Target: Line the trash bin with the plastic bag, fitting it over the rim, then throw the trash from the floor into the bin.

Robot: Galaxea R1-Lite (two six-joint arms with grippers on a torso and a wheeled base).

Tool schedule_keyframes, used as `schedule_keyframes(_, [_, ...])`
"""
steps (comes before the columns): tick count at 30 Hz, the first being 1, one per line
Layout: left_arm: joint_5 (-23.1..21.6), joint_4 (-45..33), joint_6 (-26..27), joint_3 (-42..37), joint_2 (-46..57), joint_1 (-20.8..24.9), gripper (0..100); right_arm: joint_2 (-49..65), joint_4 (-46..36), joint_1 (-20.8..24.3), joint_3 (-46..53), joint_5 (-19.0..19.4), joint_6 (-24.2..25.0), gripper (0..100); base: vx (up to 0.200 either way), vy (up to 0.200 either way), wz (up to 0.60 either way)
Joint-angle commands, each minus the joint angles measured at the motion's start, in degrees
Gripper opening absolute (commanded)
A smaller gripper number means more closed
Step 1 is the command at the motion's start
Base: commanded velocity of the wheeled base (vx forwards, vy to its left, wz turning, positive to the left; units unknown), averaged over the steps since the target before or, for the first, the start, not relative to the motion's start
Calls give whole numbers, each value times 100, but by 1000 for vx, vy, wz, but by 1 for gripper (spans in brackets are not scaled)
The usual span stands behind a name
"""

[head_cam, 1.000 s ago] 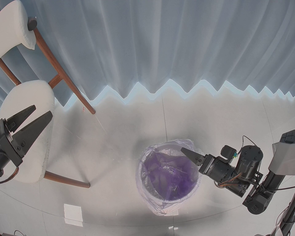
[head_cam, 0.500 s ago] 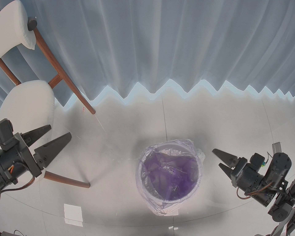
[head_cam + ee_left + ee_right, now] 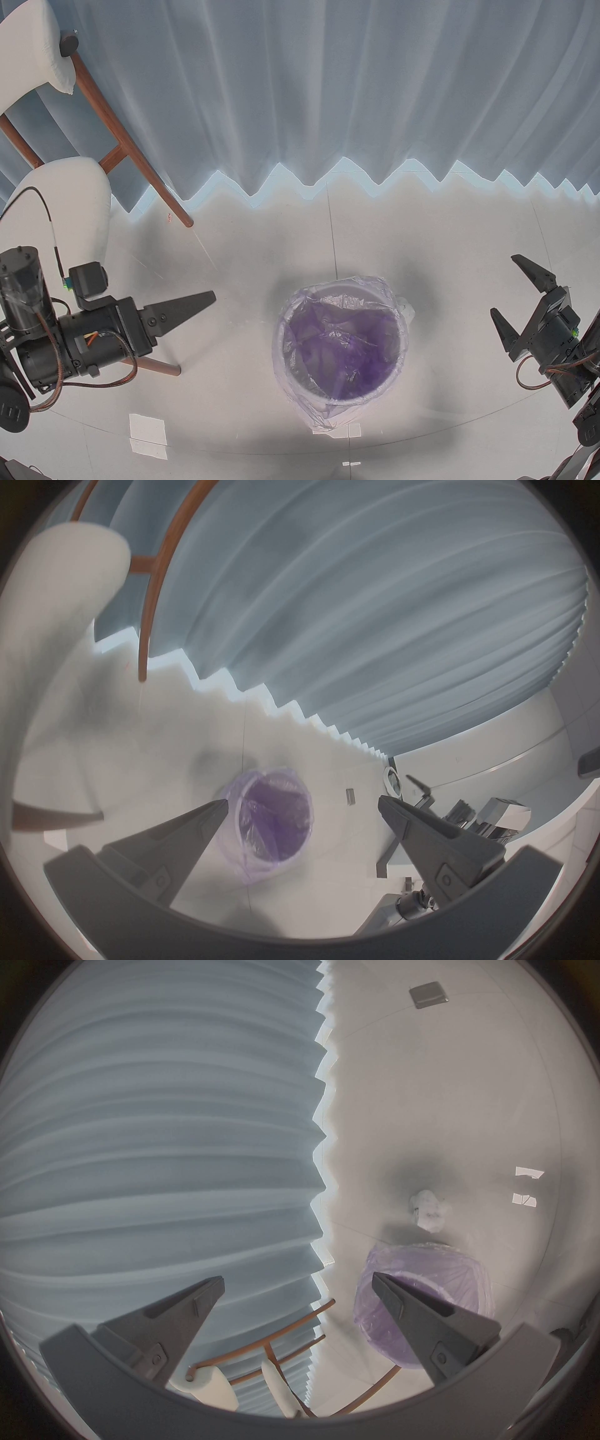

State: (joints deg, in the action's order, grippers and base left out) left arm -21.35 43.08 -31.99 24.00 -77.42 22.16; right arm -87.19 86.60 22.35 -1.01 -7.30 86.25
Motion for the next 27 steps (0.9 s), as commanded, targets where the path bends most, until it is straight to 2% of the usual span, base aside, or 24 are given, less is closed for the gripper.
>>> schedule_keyframes(1, [-71,51,-9,-71,-634,-81,100,61,-3,-257,101,124,120,100,-200,-200,0])
schedule_keyframes(11, [-45,-10,-9,-98,-739,-212,100,-413,190,-283,101,124,138,100,-200,-200,0])
schedule_keyframes(21, [-28,69,105,-177,-1688,-836,100,-571,199,-354,101,124,147,100,0,0,0])
schedule_keyframes(27, [16,447,720,-229,-2699,-1091,100,-633,208,-389,101,124,155,100,0,0,0])
